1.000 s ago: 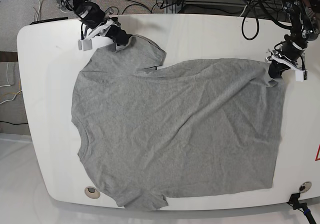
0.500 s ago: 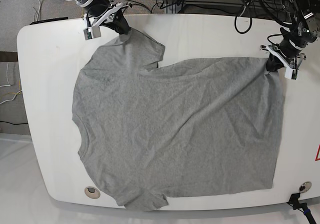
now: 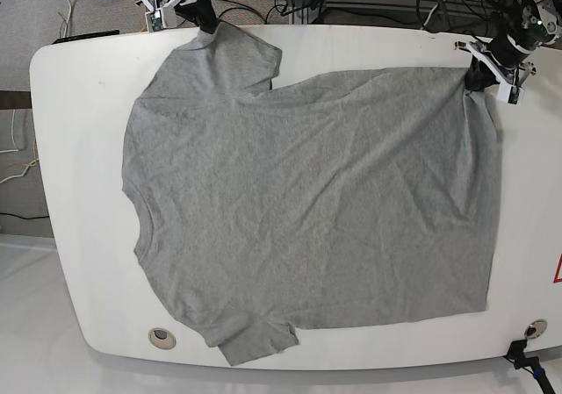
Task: Fold the T-shirt properly
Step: 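Lift both edges and fold them across the shirt toward the collar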
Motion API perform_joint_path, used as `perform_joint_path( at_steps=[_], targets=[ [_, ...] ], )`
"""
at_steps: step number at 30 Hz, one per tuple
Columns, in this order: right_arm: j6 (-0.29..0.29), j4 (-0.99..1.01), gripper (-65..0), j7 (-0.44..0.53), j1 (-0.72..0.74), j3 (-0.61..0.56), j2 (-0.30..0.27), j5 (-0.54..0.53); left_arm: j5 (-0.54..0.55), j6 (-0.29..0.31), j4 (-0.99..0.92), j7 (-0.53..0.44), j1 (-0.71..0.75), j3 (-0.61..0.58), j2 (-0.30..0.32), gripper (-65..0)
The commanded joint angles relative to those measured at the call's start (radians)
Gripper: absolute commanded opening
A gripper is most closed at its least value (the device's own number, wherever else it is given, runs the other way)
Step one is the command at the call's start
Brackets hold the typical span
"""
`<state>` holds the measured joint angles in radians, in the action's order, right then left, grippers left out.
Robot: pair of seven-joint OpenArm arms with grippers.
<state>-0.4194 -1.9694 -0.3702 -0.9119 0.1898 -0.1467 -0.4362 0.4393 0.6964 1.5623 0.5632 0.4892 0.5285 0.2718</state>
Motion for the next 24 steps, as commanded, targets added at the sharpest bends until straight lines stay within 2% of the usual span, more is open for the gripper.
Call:
perform_joint_path(
  at_steps=[1, 5, 7, 9, 13, 16, 22, 24],
  targets=[
    [-0.014, -0.037, -65.0, 0.061, -0.013, 0.003, -0.004, 0.049, 0.002, 0.002, 0.036, -0.044, 0.001, 0.005, 0.013, -63.4],
    [-0.016, -0.038, -65.0, 0.112, 0.023, 0.003, -0.011, 0.064, 0.003, 0.002, 0.066, -0.078, -0.011, 0.003, 0.011, -63.4],
    [-0.016, -0.038, -65.0, 0.130, 0.052, 0.004, -0.040, 0.064, 0.003, 0.002, 0.085, -0.075, -0.048, 0.003, 0.007, -63.4],
    [-0.016, -0.038, -65.0, 0.132, 0.083, 0.004, -0.069, 0.056, 0.003, 0.002, 0.092, -0.075, -0.062, 0.003, 0.007, -63.4],
    [-0.016, -0.038, -65.0, 0.130, 0.153, 0.007, -0.078, 0.063, 0.006, 0.002, 0.096, -0.071, -0.129, 0.003, -0.007, -63.5],
    [-0.016, -0.031, -65.0, 0.124, 0.215, 0.006, -0.118, 0.053, 0.006, 0.002, 0.094, -0.071, -0.165, 0.005, -0.018, -63.5],
    [-0.016, -0.029, -65.0, 0.032, 0.371, 0.006, -0.126, 0.063, 0.003, 0.002, 0.089, -0.071, -0.214, 0.005, -0.042, -63.4],
    [-0.016, -0.028, -65.0, -0.011, 0.426, 0.004, -0.133, 0.063, 0.003, -0.028, 0.089, -0.071, -0.215, 0.005, -0.045, -63.4]
  ],
)
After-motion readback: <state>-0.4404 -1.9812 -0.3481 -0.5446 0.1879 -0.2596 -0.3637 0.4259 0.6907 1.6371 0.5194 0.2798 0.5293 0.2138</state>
